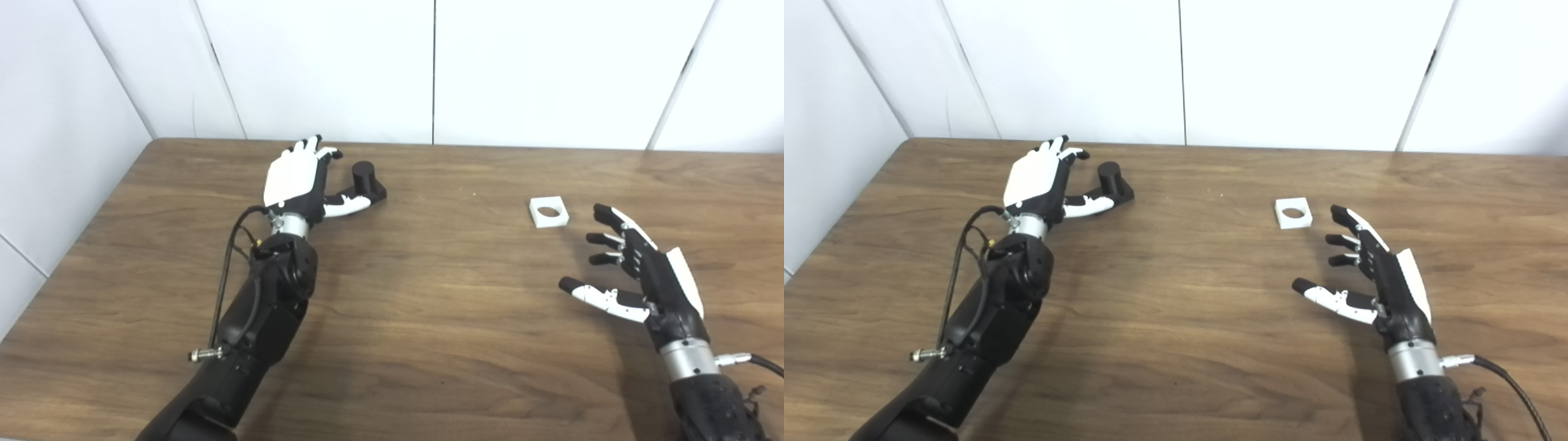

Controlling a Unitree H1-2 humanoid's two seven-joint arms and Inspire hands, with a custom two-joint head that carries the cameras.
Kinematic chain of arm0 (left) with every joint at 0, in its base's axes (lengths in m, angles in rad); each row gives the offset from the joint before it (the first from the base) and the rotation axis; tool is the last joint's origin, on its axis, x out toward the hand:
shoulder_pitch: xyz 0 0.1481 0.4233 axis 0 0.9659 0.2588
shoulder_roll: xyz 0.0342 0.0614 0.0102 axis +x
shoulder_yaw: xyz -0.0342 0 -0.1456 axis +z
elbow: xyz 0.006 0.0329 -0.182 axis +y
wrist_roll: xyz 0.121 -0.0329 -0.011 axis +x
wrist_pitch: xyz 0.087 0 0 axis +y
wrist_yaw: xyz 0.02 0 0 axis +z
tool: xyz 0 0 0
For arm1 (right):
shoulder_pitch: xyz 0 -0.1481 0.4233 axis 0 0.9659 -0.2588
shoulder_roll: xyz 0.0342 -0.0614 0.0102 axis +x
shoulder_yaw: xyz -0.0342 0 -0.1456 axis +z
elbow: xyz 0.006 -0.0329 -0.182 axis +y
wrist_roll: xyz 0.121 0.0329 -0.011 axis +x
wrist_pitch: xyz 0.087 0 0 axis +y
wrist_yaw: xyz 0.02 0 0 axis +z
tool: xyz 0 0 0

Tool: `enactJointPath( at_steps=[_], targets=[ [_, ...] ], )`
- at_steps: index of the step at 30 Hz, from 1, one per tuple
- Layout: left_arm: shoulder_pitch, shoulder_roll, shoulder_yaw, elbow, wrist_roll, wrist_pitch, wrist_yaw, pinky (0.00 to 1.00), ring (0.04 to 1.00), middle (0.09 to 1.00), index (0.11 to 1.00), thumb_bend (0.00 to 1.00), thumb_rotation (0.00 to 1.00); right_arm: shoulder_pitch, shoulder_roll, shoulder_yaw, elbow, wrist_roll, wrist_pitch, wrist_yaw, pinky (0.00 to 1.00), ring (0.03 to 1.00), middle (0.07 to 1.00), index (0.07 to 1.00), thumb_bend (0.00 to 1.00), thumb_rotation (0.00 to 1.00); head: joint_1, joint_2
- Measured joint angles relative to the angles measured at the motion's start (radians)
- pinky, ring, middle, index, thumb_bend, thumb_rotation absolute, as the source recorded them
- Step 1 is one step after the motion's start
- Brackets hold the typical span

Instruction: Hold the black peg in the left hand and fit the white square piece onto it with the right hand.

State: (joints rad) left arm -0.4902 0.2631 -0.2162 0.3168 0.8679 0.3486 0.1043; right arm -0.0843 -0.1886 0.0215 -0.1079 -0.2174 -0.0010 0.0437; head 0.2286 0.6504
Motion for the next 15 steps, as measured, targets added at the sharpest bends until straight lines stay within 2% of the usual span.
enactJointPath(
  at_steps=[15],
  targets=[
    [-0.025, -0.001, -0.026, 0.076, -0.025, 0.001, 0.01, 1.0, 1.0, 1.0, 0.675, 0.85, 0.51, 0.0, 0.004, 0.0, -0.001, 0.0, 0.0, 0.0, 0.64, 0.782, 0.885, 0.875, 0.74, 0.17, -0.005, 0.0]
  ],
)
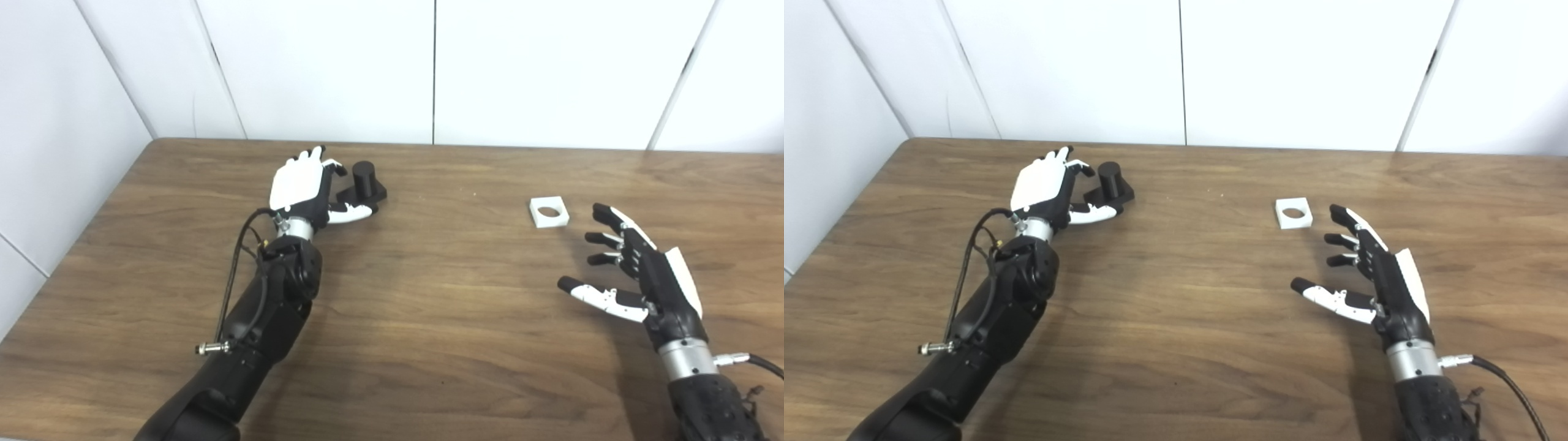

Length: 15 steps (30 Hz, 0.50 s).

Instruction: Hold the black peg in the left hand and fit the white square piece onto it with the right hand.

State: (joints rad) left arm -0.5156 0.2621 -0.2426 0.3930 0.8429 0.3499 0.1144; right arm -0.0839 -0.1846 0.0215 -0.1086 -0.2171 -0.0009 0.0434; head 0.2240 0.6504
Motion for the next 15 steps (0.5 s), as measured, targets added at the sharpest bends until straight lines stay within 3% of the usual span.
enactJointPath(
  at_steps=[15],
  targets=[
    [-0.055, 0.009, -0.017, 0.119, -0.051, -0.023, 0.012, 1.0, 1.0, 0.999, 0.651, 0.82, 0.46, 0.004, 0.006, 0.001, 0.0, -0.009, 0.0, -0.005, 0.64, 0.778, 0.885, 0.871, 0.73, 0.21, -0.017, -0.003]
  ],
)
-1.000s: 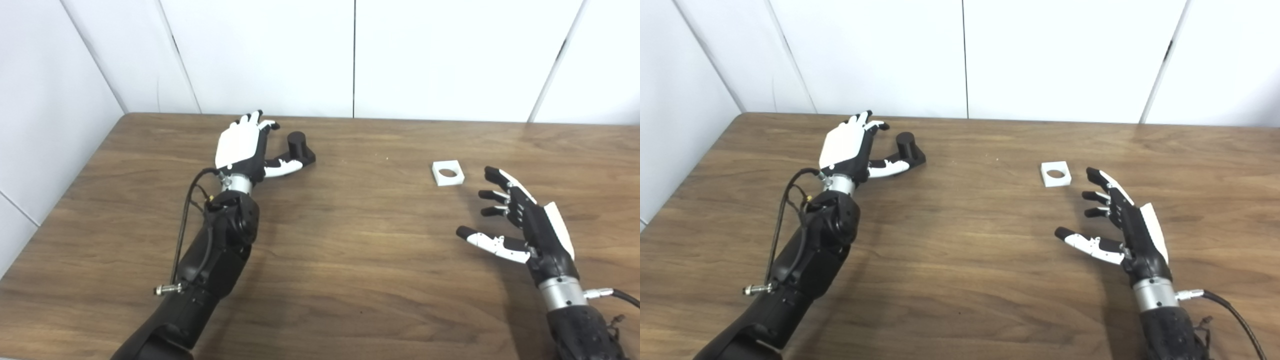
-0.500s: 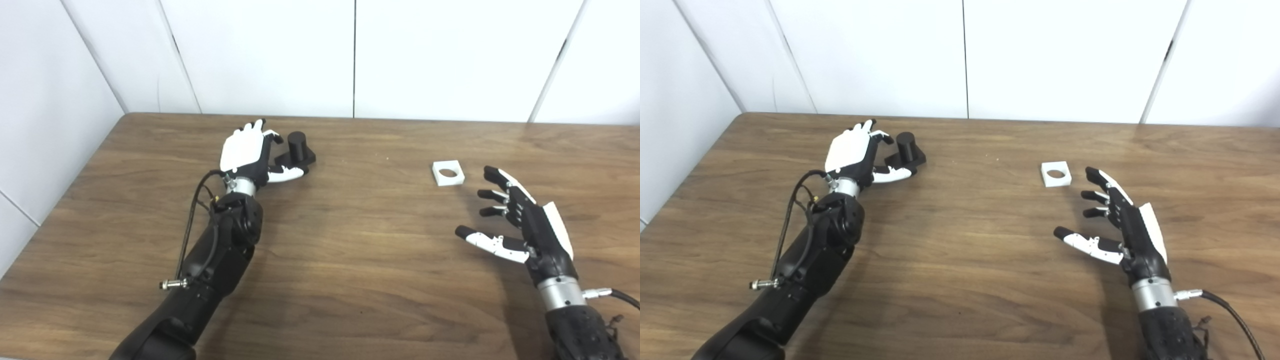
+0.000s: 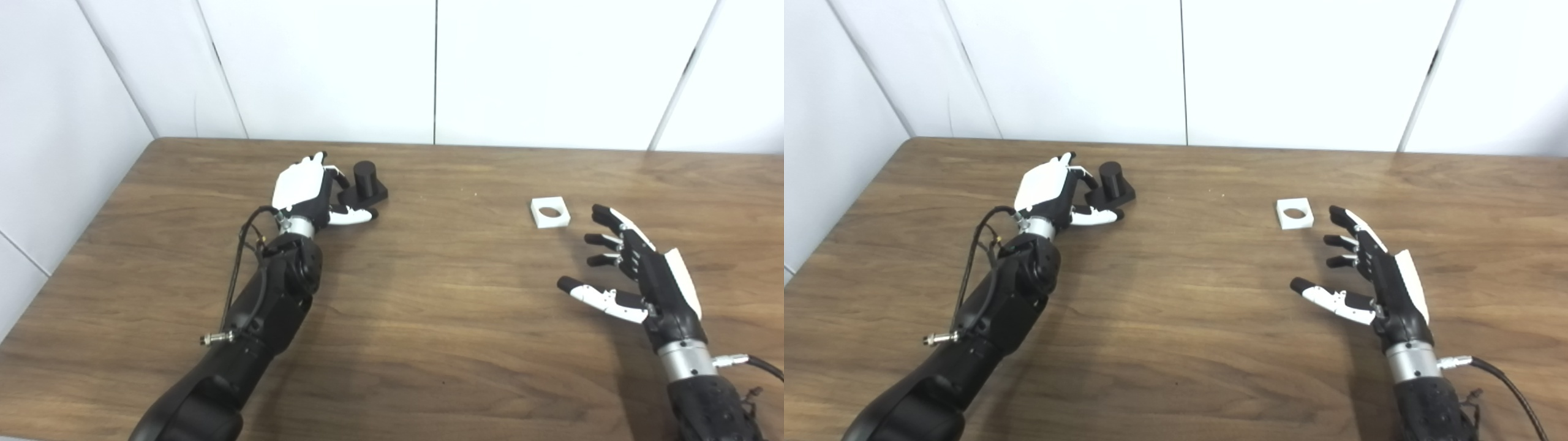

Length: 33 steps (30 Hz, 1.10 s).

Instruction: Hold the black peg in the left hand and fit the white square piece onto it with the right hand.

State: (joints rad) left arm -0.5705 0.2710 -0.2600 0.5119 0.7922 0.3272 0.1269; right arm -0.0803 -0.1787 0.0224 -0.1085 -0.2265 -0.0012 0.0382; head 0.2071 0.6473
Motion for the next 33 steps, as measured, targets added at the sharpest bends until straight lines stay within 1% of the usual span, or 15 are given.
enactJointPath(
  at_steps=[6, 11, 16, 19, 20, 21, 22, 23, 25, 28, 33],
  targets=[
    [-0.016, 0.008, -0.017, 0.025, -0.008, -0.013, 0.001, 1.0, 1.0, 0.984, 0.641, 0.8, 0.45, 0.011, 0.001, 0.0, -0.011, -0.005, 0.0, 0.0, 0.65, 0.781, 0.887, 0.868, 0.72, 0.23, -0.003, 0.002],
    [-0.026, 0.016, -0.02, 0.046, -0.028, -0.037, 0.0, 1.0, 1.0, 0.965, 0.606, 0.77, 0.4, 0.016, 0.005, 0.0, -0.021, -0.013, 0.001, 0.0, 0.65, 0.785, 0.887, 0.865, 0.72, 0.23, -0.006, 0.003],
    [-0.034, 0.018, -0.025, 0.047, -0.042, -0.042, -0.004, 1.0, 1.0, 0.953, 0.586, 0.73, 0.36, 0.023, 0.015, 0.0, -0.026, -0.015, 0.001, 0.0, 0.65, 0.784, 0.884, 0.862, 0.71, 0.23, -0.014, 0.006],
    [-0.04, 0.021, -0.031, 0.049, -0.045, -0.049, -0.008, 1.0, 1.0, 0.934, 0.546, 0.71, 0.32, 0.032, 0.016, -0.001, -0.035, -0.016, 0.004, 0.0, 0.64, 0.783, 0.885, 0.864, 0.71, 0.24, -0.014, 0.009],
    [-0.044, 0.021, -0.033, 0.051, -0.046, -0.051, -0.009, 1.0, 1.0, 0.932, 0.518, 0.61, 0.21, 0.033, 0.016, -0.002, -0.035, -0.017, 0.005, 0.0, 0.63, 0.781, 0.884, 0.863, 0.7, 0.25, -0.015, 0.009],
    [-0.047, 0.021, -0.033, 0.053, -0.049, -0.053, -0.012, 1.0, 1.0, 0.932, 0.503, 0.56, 0.15, 0.034, 0.016, -0.002, -0.035, -0.017, 0.005, 0.0, 0.63, 0.78, 0.883, 0.862, 0.7, 0.25, -0.015, 0.009],
    [-0.05, 0.021, -0.033, 0.053, -0.055, -0.058, -0.013, 1.0, 1.0, 0.928, 0.494, 0.53, 0.11, 0.035, 0.016, -0.003, -0.035, -0.02, 0.005, 0.0, 0.62, 0.78, 0.885, 0.863, 0.69, 0.26, -0.017, 0.011],
    [-0.051, 0.021, -0.033, 0.053, -0.06, -0.062, -0.013, 1.0, 1.0, 0.927, 0.492, 0.52, 0.1, 0.035, 0.016, -0.003, -0.036, -0.022, 0.005, -0.001, 0.62, 0.78, 0.887, 0.863, 0.68, 0.26, -0.017, 0.012],
    [-0.058, 0.019, -0.036, 0.052, -0.07, -0.074, -0.013, 1.0, 1.0, 0.925, 0.489, 0.51, 0.09, 0.035, 0.016, -0.003, -0.038, -0.026, 0.005, -0.001, 0.63, 0.775, 0.887, 0.862, 0.67, 0.27, -0.017, 0.012],
    [-0.07, 0.018, -0.044, 0.051, -0.074, -0.076, -0.017, 1.0, 1.0, 0.914, 0.487, 0.51, 0.08, 0.035, 0.016, -0.004, -0.041, -0.026, 0.005, -0.001, 0.63, 0.771, 0.886, 0.862, 0.67, 0.29, -0.017, 0.014],
    [-0.07, 0.025, -0.05, 0.053, -0.081, -0.093, -0.019, 1.0, 0.997, 0.901, 0.488, 0.51, 0.08, 0.036, 0.016, -0.01, -0.041, -0.029, 0.005, -0.001, 0.63, 0.772, 0.892, 0.863, 0.67, 0.3, -0.015, 0.015]
  ],
)
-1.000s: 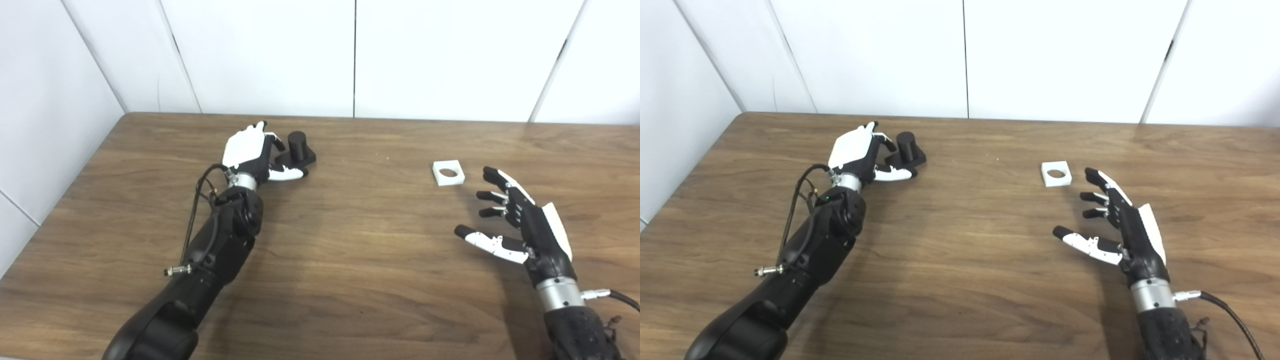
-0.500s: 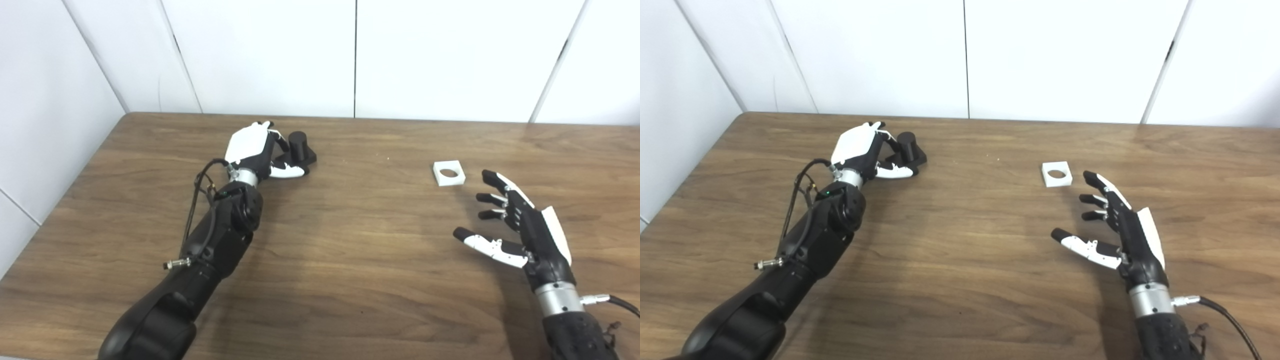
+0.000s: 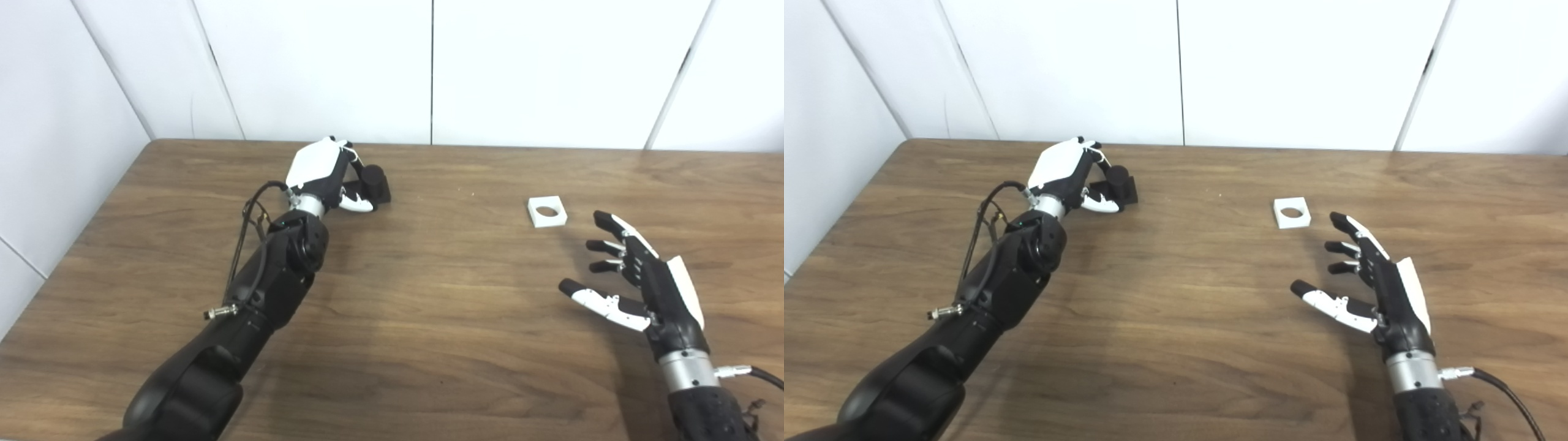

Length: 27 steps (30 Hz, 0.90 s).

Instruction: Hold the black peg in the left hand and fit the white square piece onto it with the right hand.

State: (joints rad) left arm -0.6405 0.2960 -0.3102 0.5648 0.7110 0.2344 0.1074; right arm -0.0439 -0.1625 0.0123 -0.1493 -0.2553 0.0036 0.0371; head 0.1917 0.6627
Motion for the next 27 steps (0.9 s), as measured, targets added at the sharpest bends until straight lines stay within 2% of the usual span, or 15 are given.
enactJointPath(
  at_steps=[10, 21, 24, 27],
  targets=[
    [0.0, 0.018, -0.015, -0.004, -0.016, -0.032, -0.017, 1.0, 1.0, 0.909, 0.485, 0.51, 0.08, 0.0, 0.0, -0.002, 0.0, 0.001, 0.0, 0.0, 0.63, 0.776, 0.894, 0.865, 0.66, 0.3, -0.006, 0.003],
    [0.036, 0.071, -0.009, -0.078, -0.128, -0.14, -0.157, 1.0, 0.998, 0.929, 0.486, 0.52, 0.09, -0.001, 0.0, -0.005, -0.005, 0.003, 0.004, 0.0, 0.64, 0.774, 0.882, 0.864, 0.67, 0.3, -0.005, 0.002],
    [0.056, 0.098, -0.01, -0.124, -0.181, -0.183, -0.239, 0.98, 0.984, 0.921, 0.487, 0.52, 0.09, -0.003, 0.0, -0.006, -0.005, 0.001, 0.004, 0.0, 0.64, 0.777, 0.883, 0.866, 0.67, 0.31, -0.008, 0.003],
    [0.075, 0.105, -0.011, -0.153, -0.208, -0.23, -0.276, 0.98, 0.983, 0.921, 0.488, 0.51, 0.09, -0.003, -0.001, -0.006, -0.005, 0.001, 0.004, 0.0, 0.64, 0.78, 0.884, 0.871, 0.67, 0.3, -0.011, 0.005]
  ],
)
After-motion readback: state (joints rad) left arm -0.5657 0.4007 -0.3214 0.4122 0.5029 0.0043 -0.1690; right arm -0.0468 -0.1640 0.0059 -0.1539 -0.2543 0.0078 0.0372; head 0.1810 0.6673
